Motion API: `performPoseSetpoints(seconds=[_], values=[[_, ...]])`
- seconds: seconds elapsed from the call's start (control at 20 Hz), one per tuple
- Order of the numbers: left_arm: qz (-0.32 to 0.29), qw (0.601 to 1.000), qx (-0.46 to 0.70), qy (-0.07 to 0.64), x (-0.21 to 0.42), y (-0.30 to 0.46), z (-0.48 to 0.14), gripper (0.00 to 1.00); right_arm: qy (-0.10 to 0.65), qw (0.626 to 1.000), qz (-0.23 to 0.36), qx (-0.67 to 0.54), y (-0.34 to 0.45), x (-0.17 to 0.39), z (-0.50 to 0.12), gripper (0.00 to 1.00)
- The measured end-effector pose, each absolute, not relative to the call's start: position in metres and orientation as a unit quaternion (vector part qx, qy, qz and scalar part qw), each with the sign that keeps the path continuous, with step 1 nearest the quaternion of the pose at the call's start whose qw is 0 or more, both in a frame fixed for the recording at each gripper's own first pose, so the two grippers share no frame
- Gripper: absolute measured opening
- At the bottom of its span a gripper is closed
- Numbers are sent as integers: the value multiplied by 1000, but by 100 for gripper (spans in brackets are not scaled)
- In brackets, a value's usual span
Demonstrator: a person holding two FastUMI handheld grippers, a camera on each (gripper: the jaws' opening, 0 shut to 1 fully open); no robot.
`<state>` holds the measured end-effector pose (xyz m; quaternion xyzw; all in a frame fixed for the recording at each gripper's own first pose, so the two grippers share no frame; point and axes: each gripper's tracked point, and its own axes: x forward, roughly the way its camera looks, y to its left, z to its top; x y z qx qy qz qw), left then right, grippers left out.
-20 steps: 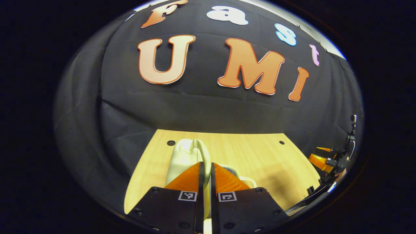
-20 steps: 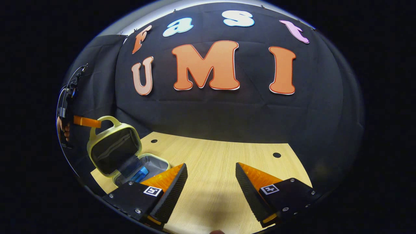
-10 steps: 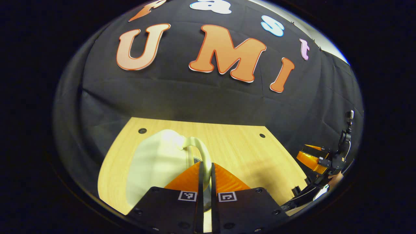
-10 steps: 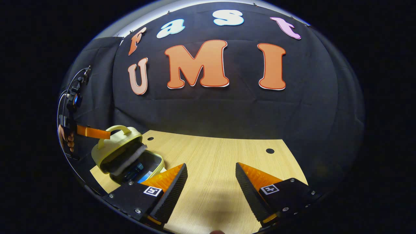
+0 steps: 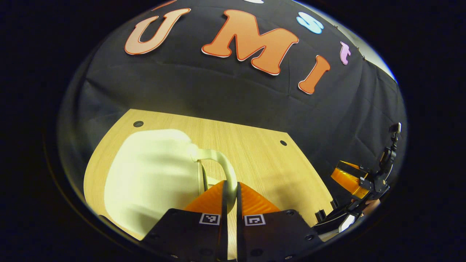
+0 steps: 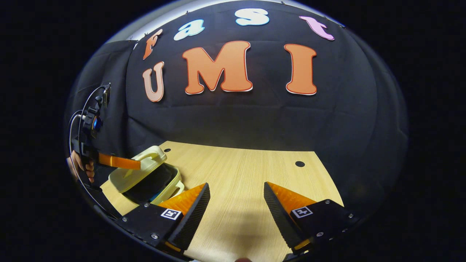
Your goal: First open the suitcase, pack the skin care products into it, and then close the suitcase.
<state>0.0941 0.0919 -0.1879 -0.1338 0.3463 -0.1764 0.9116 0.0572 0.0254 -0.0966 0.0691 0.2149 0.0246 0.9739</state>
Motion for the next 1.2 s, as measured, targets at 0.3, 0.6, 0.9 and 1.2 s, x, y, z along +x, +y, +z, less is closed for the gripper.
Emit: performPoseSetpoints(seconds=[0.3, 0.6, 0.9, 1.2], values=[[-171, 906, -126, 366, 91, 73, -220, 10, 215, 974, 23, 66, 24, 59, -102, 95], [-148, 907, -71, 389, 81, 56, -254, 10, 210, 975, 26, 68, 24, 61, -102, 94], [-150, 901, -19, 406, 66, 25, -277, 23, 199, 977, 26, 76, 25, 68, -95, 94], [-156, 928, -40, 336, 79, 4, -220, 59, 179, 982, 28, 59, 26, 70, -81, 95]])
